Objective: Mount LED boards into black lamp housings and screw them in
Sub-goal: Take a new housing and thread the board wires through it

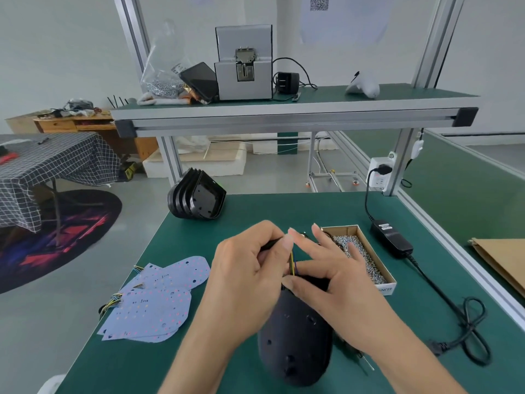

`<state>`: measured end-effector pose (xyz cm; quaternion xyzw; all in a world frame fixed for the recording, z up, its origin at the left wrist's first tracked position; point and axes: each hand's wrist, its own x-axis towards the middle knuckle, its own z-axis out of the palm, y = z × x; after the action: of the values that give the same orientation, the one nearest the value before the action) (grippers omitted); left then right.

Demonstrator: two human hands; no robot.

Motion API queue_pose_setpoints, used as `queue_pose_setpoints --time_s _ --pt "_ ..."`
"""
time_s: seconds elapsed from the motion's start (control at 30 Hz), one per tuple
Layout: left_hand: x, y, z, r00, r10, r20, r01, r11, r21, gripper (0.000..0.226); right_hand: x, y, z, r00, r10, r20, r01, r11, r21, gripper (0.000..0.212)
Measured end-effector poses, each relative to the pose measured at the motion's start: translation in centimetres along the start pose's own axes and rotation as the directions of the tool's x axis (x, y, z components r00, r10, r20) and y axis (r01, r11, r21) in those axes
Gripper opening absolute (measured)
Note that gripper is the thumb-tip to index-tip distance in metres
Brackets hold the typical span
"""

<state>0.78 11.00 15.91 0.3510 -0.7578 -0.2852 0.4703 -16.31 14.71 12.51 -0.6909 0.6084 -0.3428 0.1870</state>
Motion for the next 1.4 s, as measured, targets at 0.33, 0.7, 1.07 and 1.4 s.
queue_pose_setpoints --time_s 0.33,0.7,1.07,1.4 --pt "0.0 0.4 0.7 0.999 0.034 0.008 -0.034 0.992 0.124 0.03 -0.6 0.7 1.2 0.998 0.055 -0.041 -0.057 0.997 -0.043 0.043" --pt "0.0 -1.8 0.6 0.999 -0.023 -0.043 0.019 0.997 -0.078 0.026 -1.5 1.7 0.2 0.999 -0.029 -0.017 0.03 0.998 0.05 0.03" --pt "0.2 -2.3 0.5 0.994 -0.095 -0.048 0.051 0.825 -0.563 0.03 -2.4 4.8 2.6 0.978 -0.185 0.092 0.014 0.503 0.864 0.096" --pt "0.4 -3.7 -1.0 0.934 -0.343 -0.104 0.162 0.662 -0.732 0.023 -2.0 3.8 4.7 0.992 -0.094 0.084 0.006 0.704 0.71 0.091"
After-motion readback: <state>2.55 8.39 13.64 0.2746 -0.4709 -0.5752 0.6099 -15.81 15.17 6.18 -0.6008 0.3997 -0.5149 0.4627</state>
